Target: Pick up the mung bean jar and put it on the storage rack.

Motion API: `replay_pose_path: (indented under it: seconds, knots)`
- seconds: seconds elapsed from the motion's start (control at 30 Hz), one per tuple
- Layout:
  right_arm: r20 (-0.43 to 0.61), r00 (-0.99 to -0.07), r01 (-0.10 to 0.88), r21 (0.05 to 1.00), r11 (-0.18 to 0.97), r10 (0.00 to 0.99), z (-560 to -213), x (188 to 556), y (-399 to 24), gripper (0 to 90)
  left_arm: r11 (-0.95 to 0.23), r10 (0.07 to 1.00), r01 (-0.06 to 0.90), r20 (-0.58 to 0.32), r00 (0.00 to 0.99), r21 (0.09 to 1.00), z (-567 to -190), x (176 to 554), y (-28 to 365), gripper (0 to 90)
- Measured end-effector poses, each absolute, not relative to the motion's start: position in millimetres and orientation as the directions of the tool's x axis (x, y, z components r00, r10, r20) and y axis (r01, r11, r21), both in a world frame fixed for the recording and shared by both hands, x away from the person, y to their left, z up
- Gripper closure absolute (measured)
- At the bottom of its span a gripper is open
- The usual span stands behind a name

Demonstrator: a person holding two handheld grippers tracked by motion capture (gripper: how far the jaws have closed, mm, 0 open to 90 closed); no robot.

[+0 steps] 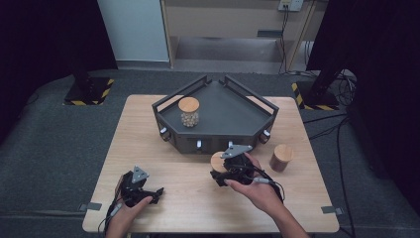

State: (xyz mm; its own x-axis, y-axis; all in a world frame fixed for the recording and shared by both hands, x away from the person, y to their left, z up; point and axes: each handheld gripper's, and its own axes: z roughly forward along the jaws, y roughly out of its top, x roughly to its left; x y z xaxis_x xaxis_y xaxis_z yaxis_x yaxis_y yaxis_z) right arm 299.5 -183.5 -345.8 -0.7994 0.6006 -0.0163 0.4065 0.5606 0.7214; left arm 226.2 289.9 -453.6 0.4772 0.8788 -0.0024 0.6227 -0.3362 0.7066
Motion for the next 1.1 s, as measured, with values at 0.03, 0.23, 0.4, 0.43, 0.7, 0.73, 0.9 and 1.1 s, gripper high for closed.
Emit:
replay_pose_path:
  seconds: [0.03,0.23,0.4,0.43,0.7,0.73,0.9,1.1]
  knots:
    - [-0.017,-0.799,0.406,0.721,0.561,0.601,-344.9,299.6,-184.3,25.5,-0.336,0.879,0.623,-0.003,0.477,0.707,-453.6,226.2,289.9,0.0]
    - [-0.018,-0.799,0.406,0.721,0.561,0.601,-339.9,300.8,-187.8,25.5,-0.336,0.879,0.623,-0.002,0.477,0.707,-453.6,226.1,289.9,0.0]
    - [-0.016,-0.801,0.404,0.723,0.561,0.598,-335.3,302.3,-189.2,25.5,-0.336,0.879,0.623,-0.002,0.477,0.707,-453.6,226.1,289.9,0.0]
    - [-0.017,-0.801,0.403,0.723,0.560,0.598,-334.6,302.6,-189.4,25.5,-0.336,0.879,0.623,-0.002,0.477,0.706,-453.5,226.2,289.9,0.0]
    - [-0.009,-0.803,0.406,0.723,0.558,0.596,-326.6,306.9,-189.7,25.5,-0.336,0.879,0.623,-0.002,0.477,0.707,-453.6,226.2,289.9,0.0]
    - [-0.010,-0.803,0.405,0.723,0.560,0.595,-325.6,307.3,-189.5,25.5,-0.336,0.879,0.623,-0.002,0.477,0.706,-453.5,226.2,289.9,0.0]
    - [-0.004,-0.801,0.411,0.724,0.554,0.599,-322.3,310.0,-189.9,25.5,-0.336,0.879,0.623,-0.002,0.477,0.707,-453.6,226.1,289.9,0.0]
    - [-0.004,-0.802,0.409,0.725,0.554,0.597,-316.4,312.7,-189.3,25.5,-0.336,0.879,0.623,-0.003,0.477,0.707,-453.6,226.1,289.9,0.0]
